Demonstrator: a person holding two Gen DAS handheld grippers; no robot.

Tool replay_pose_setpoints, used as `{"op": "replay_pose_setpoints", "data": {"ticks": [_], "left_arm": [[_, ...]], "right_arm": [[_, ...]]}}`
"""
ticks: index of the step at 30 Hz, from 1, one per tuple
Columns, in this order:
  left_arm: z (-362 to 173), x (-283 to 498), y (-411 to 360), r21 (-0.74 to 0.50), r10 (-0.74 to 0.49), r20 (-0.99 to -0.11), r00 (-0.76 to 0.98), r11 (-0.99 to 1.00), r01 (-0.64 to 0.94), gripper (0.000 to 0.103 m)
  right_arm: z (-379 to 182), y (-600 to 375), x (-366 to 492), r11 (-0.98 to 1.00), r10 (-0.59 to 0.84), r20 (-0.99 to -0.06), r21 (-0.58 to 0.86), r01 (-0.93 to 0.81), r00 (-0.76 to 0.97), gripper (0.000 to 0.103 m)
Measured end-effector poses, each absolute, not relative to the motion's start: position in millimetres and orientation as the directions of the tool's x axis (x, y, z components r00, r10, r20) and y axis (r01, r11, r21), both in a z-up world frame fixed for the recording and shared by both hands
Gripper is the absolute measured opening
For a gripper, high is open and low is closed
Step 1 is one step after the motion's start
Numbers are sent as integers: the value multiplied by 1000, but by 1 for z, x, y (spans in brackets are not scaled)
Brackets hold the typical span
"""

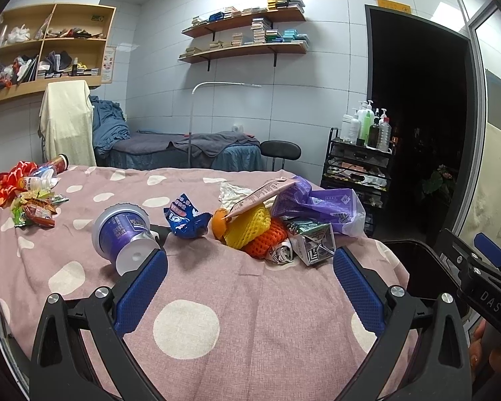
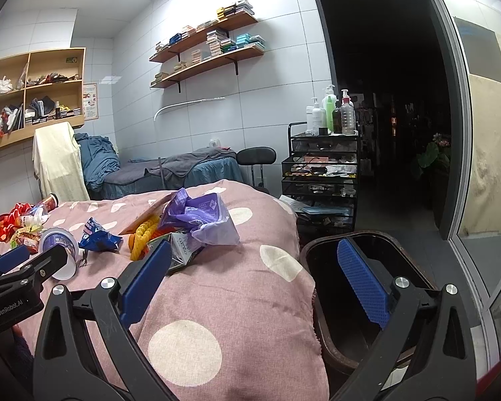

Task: Collect trash

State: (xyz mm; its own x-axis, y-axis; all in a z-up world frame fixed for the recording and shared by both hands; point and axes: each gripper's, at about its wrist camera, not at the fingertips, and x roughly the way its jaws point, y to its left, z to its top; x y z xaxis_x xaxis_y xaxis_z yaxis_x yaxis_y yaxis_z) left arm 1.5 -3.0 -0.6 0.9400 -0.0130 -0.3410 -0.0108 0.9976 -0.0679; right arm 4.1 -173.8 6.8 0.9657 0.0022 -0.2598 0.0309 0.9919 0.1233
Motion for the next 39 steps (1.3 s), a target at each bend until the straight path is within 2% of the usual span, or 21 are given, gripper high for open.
{"op": "replay_pose_setpoints", "data": {"ticks": [39], "left_arm": [[-5, 1, -3, -66, -10, -346, 938, 998, -14, 98]], "right_arm": [[1, -170, 6, 992, 12, -275, 121, 22, 961, 98]]}}
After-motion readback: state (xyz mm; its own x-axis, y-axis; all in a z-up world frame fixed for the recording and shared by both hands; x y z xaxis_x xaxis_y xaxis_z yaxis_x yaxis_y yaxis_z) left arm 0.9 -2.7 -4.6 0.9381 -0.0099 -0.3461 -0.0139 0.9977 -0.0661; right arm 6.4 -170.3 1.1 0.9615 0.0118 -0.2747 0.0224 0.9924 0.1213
